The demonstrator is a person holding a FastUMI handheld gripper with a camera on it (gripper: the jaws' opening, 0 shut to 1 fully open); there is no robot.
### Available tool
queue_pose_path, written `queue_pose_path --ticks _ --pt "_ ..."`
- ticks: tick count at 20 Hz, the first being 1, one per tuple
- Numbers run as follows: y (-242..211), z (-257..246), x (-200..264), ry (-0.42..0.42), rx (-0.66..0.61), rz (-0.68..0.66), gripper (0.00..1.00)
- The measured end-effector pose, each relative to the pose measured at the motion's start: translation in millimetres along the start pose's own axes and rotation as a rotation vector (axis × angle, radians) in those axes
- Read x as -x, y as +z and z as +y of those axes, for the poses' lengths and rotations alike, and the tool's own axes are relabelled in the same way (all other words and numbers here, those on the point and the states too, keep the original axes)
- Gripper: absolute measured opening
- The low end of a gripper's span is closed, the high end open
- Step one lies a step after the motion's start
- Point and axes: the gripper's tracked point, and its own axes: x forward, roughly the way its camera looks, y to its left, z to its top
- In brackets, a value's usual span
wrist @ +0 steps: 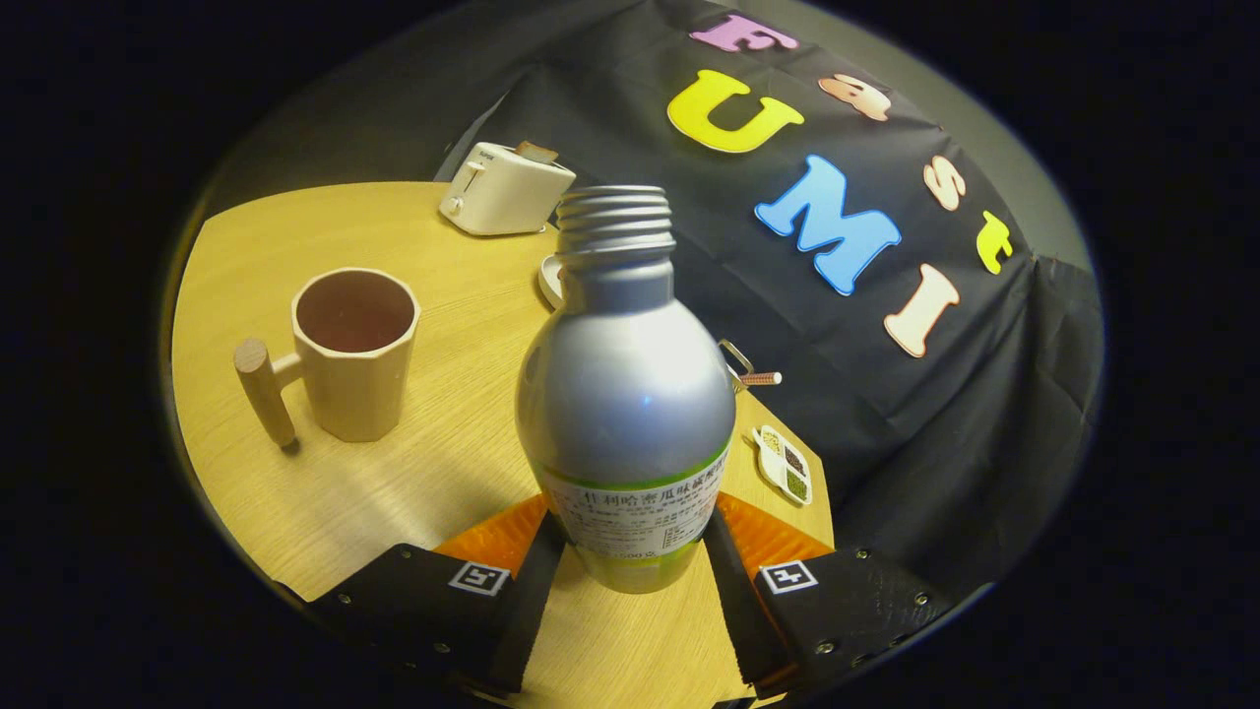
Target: Take the bottle from table, then pour the juice into the cup, finally place the bottle on the coaster
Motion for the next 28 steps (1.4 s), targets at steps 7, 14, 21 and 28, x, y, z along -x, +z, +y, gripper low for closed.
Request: queue_pose_path --ticks 7,14,21,28 --pt "10.6 10.3 -2.2 -0.02 0.143 0.027 0.78" --pt "9.6 13.7 0.8 -0.037 0.274 0.074 0.78" --pt "7.0 21.6 0.9 -0.055 0.403 0.132 0.78" --pt "9.9 24.7 -3.3 -0.081 0.533 0.192 0.78"
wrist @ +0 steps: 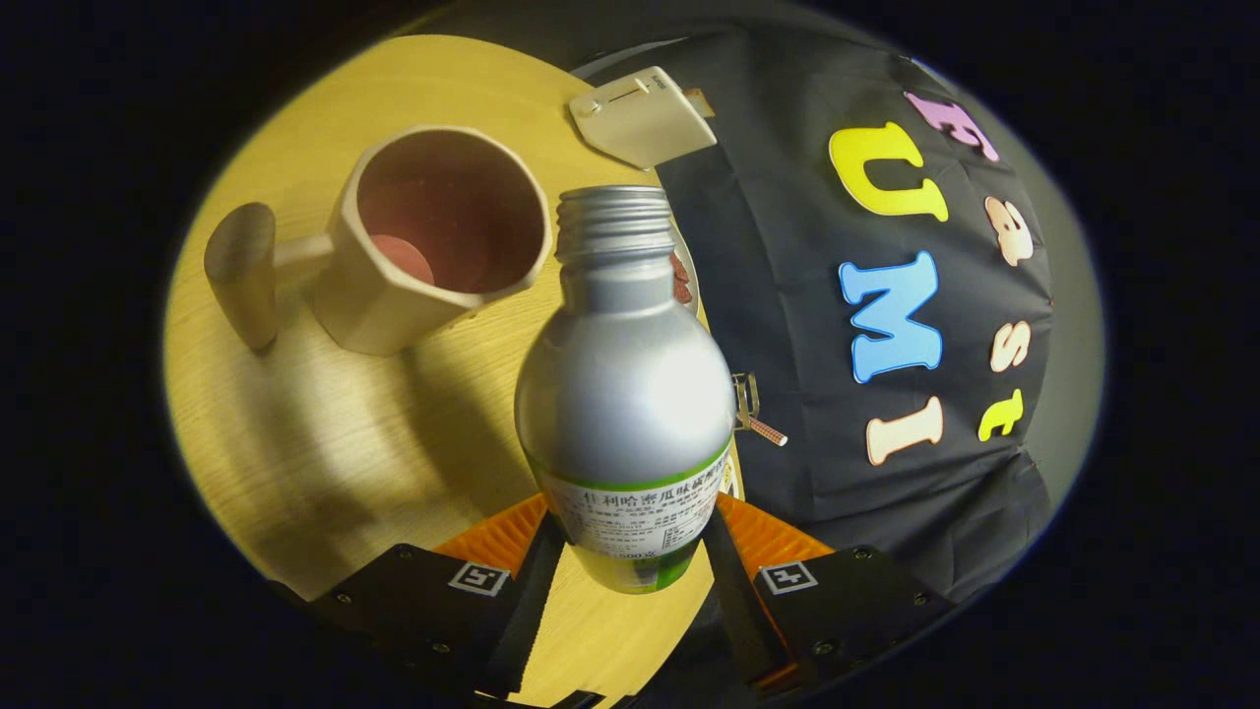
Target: Take the bottle from table, then pour the juice into the cup, finally place the bottle on the coaster
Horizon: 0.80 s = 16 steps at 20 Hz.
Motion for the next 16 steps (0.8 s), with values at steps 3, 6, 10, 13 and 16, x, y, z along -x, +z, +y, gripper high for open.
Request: queue_pose_path --ticks 3,6,10,13,16 --pt "-1.4 -1.2 -1.4 -0.005 0.051 0.021 0.78" --pt "-3.1 -3.8 -1.2 -0.016 0.095 0.038 0.77" --pt "-3.0 -7.7 0.8 -0.033 0.157 0.064 0.77" --pt "-1.2 -11.9 2.5 -0.049 0.203 0.079 0.78" --pt "0.4 -14.5 4.4 -0.064 0.256 0.089 0.77"
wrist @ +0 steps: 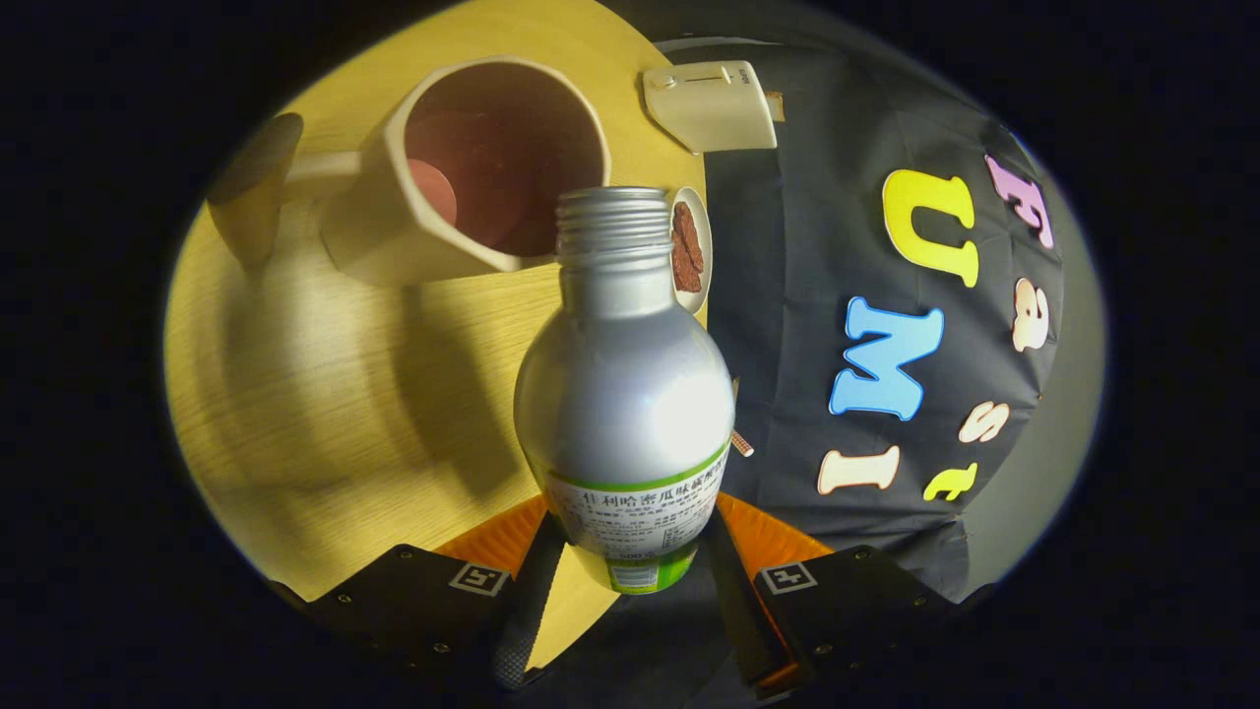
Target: Take the bottle from table, then pour the juice into the cup, finally place the bottle on the coaster
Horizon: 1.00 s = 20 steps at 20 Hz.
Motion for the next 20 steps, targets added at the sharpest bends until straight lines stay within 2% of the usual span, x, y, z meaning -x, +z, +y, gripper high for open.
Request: queue_pose_path --ticks 20 --pt "-8.6 -12.2 5.3 -0.023 0.177 0.055 0.77"
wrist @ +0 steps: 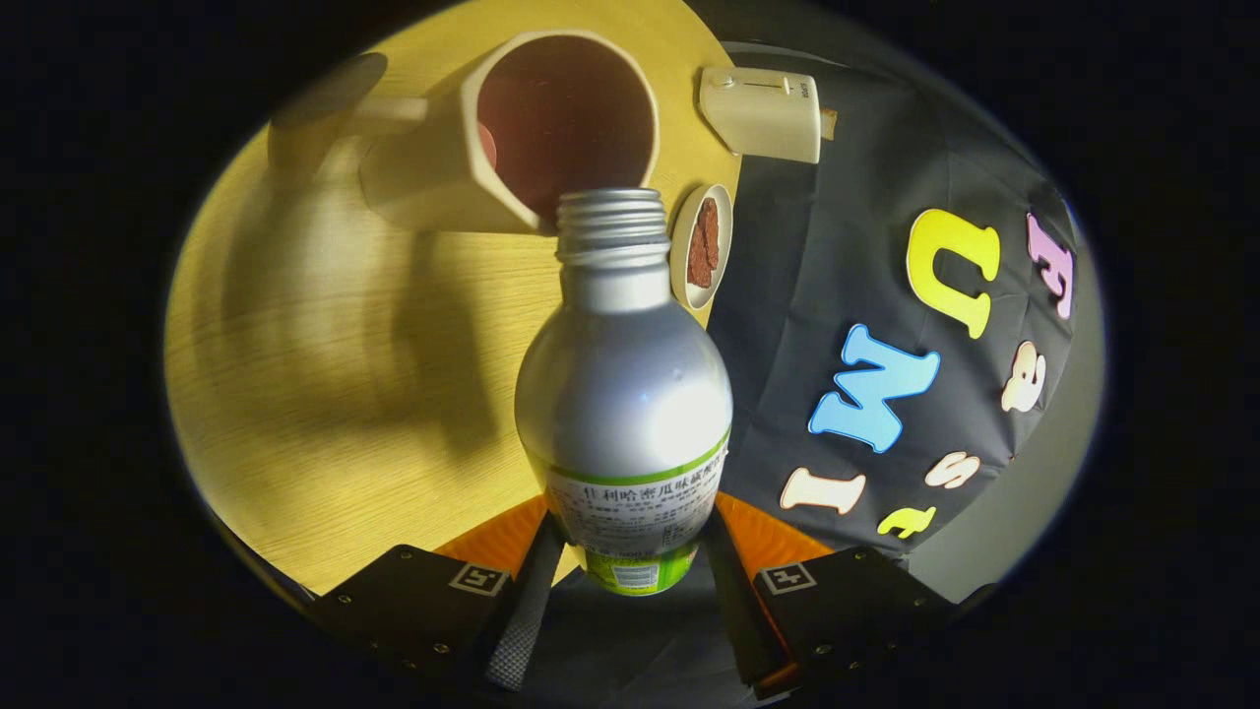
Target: Take the bottle from table, then pour the juice into the cup, finally place the bottle on the coaster
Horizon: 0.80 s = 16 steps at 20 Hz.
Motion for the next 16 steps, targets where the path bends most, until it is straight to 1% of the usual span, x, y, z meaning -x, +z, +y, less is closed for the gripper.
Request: queue_pose_path --ticks 8,16 --pt "1.5 -7.7 4.9 0.004 0.066 0.029 0.77" --pt "9.9 -17.7 13.4 -0.003 0.132 0.025 0.77"
